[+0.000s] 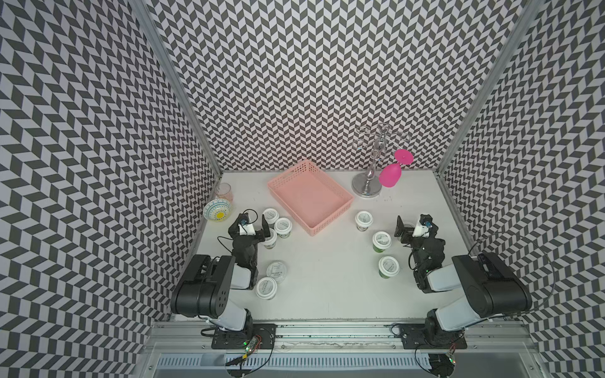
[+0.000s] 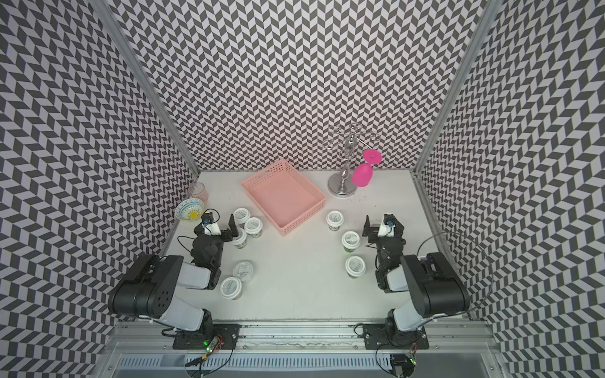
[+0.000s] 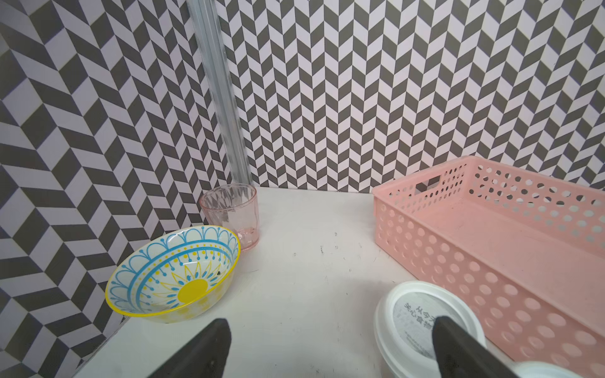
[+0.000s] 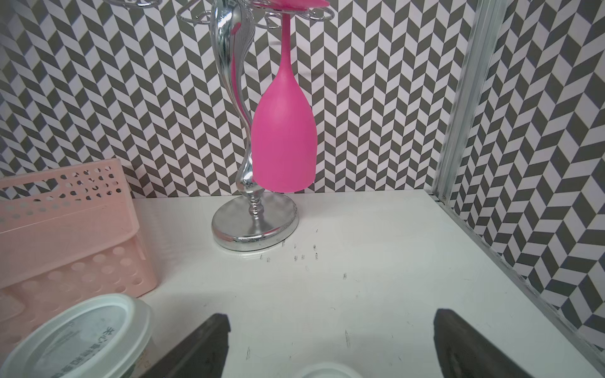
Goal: Put the yogurt in the basket
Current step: Adjust the basket at the center of the board.
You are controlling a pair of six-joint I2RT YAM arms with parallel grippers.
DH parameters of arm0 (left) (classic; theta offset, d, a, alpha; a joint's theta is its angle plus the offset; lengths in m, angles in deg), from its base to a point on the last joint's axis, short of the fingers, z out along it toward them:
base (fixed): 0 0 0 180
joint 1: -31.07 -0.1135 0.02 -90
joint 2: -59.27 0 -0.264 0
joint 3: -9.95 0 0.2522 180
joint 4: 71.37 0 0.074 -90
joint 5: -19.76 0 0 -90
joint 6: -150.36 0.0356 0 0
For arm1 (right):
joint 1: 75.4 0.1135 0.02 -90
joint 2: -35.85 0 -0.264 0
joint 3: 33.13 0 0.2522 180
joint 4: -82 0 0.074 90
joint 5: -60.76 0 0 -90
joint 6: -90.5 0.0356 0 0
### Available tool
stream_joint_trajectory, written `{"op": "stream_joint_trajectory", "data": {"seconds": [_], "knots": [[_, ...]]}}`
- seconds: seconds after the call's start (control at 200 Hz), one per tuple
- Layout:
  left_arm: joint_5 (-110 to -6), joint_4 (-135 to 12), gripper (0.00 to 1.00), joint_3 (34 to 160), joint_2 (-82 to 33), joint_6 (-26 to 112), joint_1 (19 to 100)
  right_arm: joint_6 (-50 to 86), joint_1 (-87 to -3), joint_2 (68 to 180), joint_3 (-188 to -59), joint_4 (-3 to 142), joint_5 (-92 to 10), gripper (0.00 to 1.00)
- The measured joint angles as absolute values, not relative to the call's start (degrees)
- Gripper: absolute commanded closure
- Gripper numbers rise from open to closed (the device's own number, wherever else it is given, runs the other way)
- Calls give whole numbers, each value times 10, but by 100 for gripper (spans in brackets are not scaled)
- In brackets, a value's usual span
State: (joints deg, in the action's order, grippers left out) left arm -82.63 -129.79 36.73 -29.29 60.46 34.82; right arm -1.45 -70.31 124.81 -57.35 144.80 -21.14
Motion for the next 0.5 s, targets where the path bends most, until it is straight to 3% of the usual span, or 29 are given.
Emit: {"op": "stream_joint_trajectory", "data": {"seconds": [0.496], "knots": [[-826, -1298, 0, 367, -293, 605, 348, -15, -703, 1248, -577, 1448, -211, 0]]}}
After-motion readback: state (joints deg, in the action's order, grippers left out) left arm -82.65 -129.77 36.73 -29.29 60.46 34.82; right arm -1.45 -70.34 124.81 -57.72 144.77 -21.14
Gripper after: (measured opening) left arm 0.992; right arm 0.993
